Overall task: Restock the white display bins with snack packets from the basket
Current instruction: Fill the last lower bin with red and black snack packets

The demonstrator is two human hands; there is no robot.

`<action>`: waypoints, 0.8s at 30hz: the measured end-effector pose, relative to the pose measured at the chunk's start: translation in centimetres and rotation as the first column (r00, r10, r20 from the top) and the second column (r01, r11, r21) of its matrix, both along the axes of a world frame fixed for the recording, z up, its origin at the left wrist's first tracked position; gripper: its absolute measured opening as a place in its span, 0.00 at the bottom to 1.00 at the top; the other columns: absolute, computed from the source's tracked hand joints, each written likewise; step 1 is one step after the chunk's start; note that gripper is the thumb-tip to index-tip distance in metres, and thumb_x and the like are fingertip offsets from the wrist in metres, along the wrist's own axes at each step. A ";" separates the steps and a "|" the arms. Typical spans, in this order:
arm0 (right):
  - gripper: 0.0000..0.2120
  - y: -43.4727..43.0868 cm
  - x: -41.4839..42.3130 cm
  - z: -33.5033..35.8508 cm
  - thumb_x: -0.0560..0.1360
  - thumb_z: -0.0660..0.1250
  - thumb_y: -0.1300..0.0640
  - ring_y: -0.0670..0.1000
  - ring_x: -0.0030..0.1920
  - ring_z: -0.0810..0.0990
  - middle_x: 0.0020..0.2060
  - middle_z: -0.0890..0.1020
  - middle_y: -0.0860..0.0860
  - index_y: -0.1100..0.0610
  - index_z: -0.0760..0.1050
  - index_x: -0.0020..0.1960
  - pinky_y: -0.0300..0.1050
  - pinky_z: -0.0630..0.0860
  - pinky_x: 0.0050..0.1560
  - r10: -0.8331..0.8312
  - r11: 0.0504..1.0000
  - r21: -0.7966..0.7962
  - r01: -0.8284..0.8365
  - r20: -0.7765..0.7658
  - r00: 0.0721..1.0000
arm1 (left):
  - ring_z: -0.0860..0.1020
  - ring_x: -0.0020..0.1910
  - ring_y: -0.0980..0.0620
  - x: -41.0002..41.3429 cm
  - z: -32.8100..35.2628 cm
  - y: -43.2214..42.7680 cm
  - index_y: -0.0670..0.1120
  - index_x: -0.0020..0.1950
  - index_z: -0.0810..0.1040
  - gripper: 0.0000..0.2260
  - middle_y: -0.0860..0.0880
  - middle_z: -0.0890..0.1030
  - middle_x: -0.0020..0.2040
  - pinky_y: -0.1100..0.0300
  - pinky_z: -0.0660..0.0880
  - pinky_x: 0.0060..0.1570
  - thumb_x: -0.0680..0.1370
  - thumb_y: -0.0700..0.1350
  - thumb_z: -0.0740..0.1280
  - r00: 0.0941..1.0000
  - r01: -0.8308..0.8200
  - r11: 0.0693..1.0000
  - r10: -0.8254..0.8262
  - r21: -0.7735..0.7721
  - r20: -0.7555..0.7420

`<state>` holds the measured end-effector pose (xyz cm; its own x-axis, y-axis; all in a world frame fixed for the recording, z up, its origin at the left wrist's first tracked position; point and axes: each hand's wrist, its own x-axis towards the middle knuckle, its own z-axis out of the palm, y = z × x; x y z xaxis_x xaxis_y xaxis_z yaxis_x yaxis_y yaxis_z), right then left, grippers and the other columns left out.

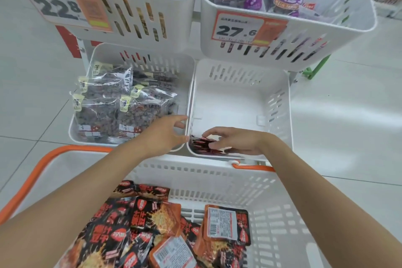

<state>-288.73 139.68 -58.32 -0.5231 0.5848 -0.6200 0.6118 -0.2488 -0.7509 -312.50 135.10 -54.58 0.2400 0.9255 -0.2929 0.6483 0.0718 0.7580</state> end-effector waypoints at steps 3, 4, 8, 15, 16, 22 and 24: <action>0.21 -0.2 -0.2 0.0 0.71 0.73 0.51 0.46 0.75 0.60 0.74 0.62 0.47 0.37 0.73 0.62 0.51 0.61 0.75 0.013 1.000 -0.021 -0.013 0.004 1.000 | 0.77 0.56 0.51 0.0 0.1 0.0 0.51 0.77 0.63 0.29 0.52 0.75 0.66 0.58 0.74 0.53 0.78 0.44 0.69 1.000 -0.004 1.000 0.004 0.000 0.016; 0.23 -0.4 -0.3 0.1 0.71 0.74 0.52 0.47 0.75 0.60 0.74 0.62 0.48 0.37 0.73 0.63 0.51 0.62 0.74 -0.003 0.999 -0.045 0.002 -0.017 1.000 | 0.77 0.56 0.50 0.0 0.1 0.0 0.51 0.77 0.64 0.28 0.52 0.75 0.66 0.56 0.75 0.55 0.78 0.45 0.69 1.000 -0.002 1.000 0.002 0.000 0.013; 0.24 -1.6 -0.3 2.1 0.72 0.74 0.50 0.48 0.74 0.62 0.72 0.65 0.49 0.38 0.72 0.65 0.51 0.65 0.71 -0.142 0.984 0.115 0.135 0.063 0.988 | 0.77 0.57 0.49 -0.2 0.3 -0.2 0.50 0.73 0.69 0.24 0.51 0.76 0.62 0.53 0.74 0.58 0.78 0.47 0.70 0.999 -0.034 0.999 0.033 0.011 0.028; 0.08 -9.7 -1.5 6.5 0.72 0.72 0.57 0.45 0.47 0.80 0.51 0.81 0.44 0.48 0.80 0.50 0.47 0.82 0.43 -0.455 0.638 0.571 0.517 -0.262 0.851 | 0.77 0.40 0.54 1.4 2.7 -5.0 0.51 0.55 0.78 0.07 0.54 0.79 0.45 0.55 0.78 0.38 0.78 0.44 0.70 0.978 -0.159 0.956 0.119 0.246 0.172; 0.05 -11.6 -1.7 6.7 0.72 0.72 0.57 0.46 0.43 0.80 0.46 0.82 0.44 0.49 0.80 0.47 0.44 0.80 0.40 -0.445 0.633 0.572 0.521 -0.282 0.850 | 0.77 0.39 0.54 1.5 2.8 -6.4 0.50 0.55 0.78 0.06 0.55 0.79 0.44 0.56 0.78 0.36 0.78 0.44 0.70 0.976 -0.153 0.958 0.109 0.243 0.187; 0.14 -20.4 -2.0 -0.9 0.75 0.71 0.56 0.50 0.51 0.79 0.54 0.81 0.55 0.60 0.79 0.59 0.47 0.76 0.59 -0.143 0.948 0.312 0.068 0.226 0.964 | 0.76 0.43 0.56 -1.6 0.3 -13.9 0.50 0.53 0.78 0.05 0.54 0.78 0.44 0.62 0.71 0.40 0.78 0.44 0.68 0.993 -0.101 0.993 0.097 0.067 0.071; 0.27 -22.3 -3.8 -3.9 0.75 0.72 0.50 0.51 0.55 0.75 0.65 0.76 0.56 0.59 0.70 0.70 0.51 0.73 0.61 -0.101 0.975 0.218 0.036 0.297 0.950 | 0.79 0.47 0.51 -3.5 -1.2 -15.9 0.49 0.54 0.79 0.06 0.52 0.80 0.45 0.59 0.74 0.44 0.78 0.44 0.69 0.993 -0.114 0.993 0.114 -0.022 0.029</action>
<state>-292.54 117.40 -62.20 -0.2828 0.7449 -0.6043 0.8059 -0.1570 -0.5708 -316.04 119.22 -55.76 0.1422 0.9414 -0.3058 0.6120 0.1592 0.7747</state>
